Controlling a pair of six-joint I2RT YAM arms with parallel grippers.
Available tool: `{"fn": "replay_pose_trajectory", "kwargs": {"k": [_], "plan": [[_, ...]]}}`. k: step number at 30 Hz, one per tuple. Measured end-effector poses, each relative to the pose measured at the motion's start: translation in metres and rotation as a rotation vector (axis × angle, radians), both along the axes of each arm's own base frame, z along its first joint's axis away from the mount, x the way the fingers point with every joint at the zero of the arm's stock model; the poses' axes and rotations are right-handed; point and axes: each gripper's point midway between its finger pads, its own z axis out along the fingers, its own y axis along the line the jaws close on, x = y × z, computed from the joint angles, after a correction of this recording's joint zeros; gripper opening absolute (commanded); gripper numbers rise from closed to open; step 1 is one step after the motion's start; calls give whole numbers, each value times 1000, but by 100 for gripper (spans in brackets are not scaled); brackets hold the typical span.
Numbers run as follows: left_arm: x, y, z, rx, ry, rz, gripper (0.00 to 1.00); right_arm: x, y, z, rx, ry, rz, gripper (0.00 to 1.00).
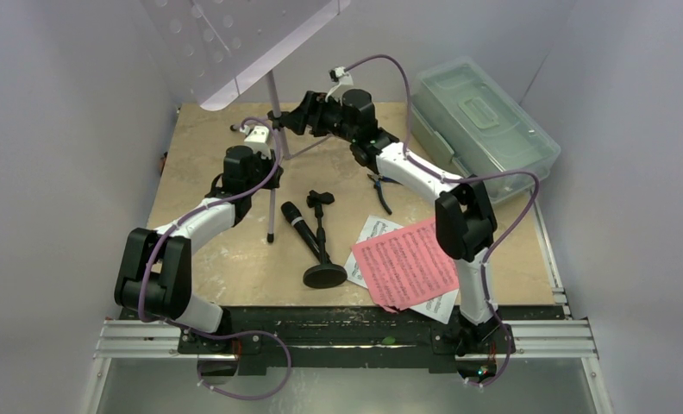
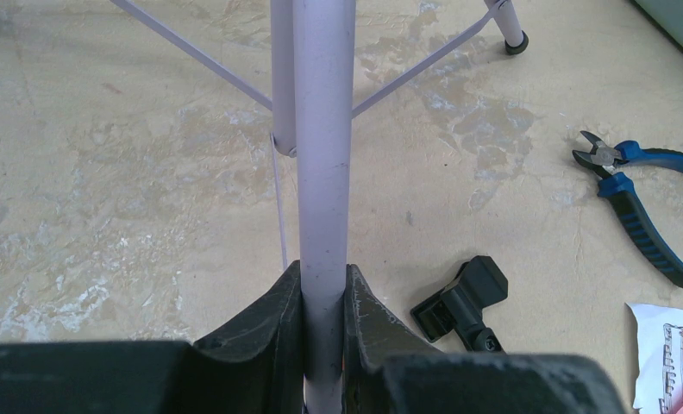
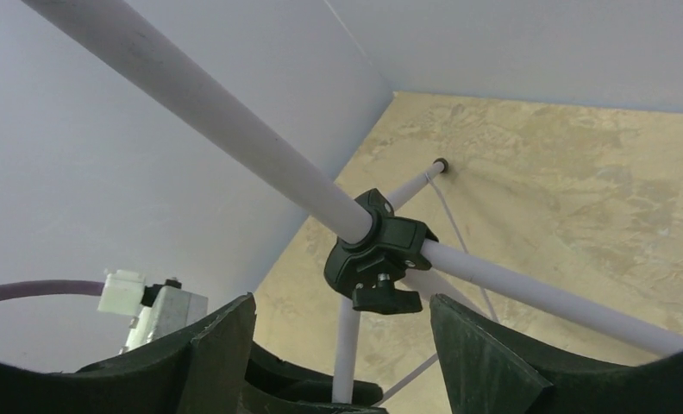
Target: Set up the instrument practice props
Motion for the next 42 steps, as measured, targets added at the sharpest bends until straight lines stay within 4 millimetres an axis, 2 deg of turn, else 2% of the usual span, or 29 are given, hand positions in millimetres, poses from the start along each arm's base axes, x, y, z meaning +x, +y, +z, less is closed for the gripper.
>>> {"fn": "replay_pose_trajectory", "kwargs": {"k": [4,9,12,17,21,23,28,33,37,42], "plan": [[0,0,0,1,1,1,0,4,0,-7,-59,-27,2,82],[0,1,-1,11,2,2,0,11,-14,-27,-183,-48,-17,89],[0,1,0,15,7,1,0,20,-34,-43,-271,-58,-11,92],[0,2,-1,28,9,-4,0,45,-79,-60,-424,-142,52,94],[-1,2,-1,36,15,-10,0,63,-93,-67,-525,-272,109,95],[-2,2,-2,36,18,-14,0,63,-88,-75,-556,-322,158,95],[-4,0,-2,31,25,-22,4,64,-60,-96,-560,-393,265,93],[-10,-2,-1,10,46,-27,5,62,-43,-115,-519,-407,325,82],[-20,-2,-2,-7,61,-26,5,57,-34,-121,-481,-409,344,70],[-32,0,-2,-19,79,-17,4,39,-28,-133,-483,-401,342,69]]}}
